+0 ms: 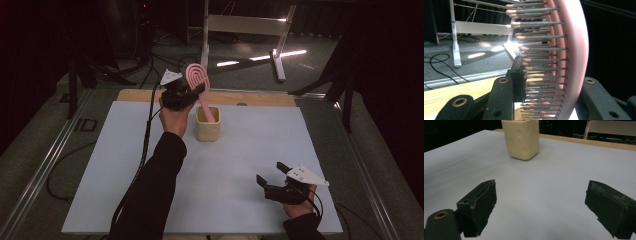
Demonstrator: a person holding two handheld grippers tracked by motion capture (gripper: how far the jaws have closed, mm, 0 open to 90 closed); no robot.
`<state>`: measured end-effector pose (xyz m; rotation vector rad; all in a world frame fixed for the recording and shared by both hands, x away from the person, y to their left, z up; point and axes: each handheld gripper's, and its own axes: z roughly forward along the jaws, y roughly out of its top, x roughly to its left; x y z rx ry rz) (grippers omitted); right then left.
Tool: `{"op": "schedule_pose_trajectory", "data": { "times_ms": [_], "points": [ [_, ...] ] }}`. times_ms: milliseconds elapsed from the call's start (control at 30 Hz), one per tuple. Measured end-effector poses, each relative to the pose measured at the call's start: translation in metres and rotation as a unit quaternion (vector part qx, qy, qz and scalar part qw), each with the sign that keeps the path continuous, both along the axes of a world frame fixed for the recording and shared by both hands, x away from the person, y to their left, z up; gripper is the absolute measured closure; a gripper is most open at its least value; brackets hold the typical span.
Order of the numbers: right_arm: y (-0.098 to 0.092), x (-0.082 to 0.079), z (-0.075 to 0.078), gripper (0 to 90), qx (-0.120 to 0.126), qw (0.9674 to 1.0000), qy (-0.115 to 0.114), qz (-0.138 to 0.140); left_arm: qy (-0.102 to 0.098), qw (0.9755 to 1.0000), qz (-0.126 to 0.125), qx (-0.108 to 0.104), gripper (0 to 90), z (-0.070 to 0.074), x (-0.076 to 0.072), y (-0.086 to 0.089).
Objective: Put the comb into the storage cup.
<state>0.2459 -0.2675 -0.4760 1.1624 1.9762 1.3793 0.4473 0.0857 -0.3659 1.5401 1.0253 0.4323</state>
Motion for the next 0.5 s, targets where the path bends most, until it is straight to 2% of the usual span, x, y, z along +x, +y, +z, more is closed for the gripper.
{"op": "schedule_pose_trajectory", "data": {
  "times_ms": [500],
  "points": [
    [-0.0002, 0.0005, -0.0008, 10.0, -0.002, 1.0, 0.0, 0.001, 0.006, 1.0, 0.001, -0.003, 63.9, -0.0051, 0.0009, -0.0062]
  ]
}}
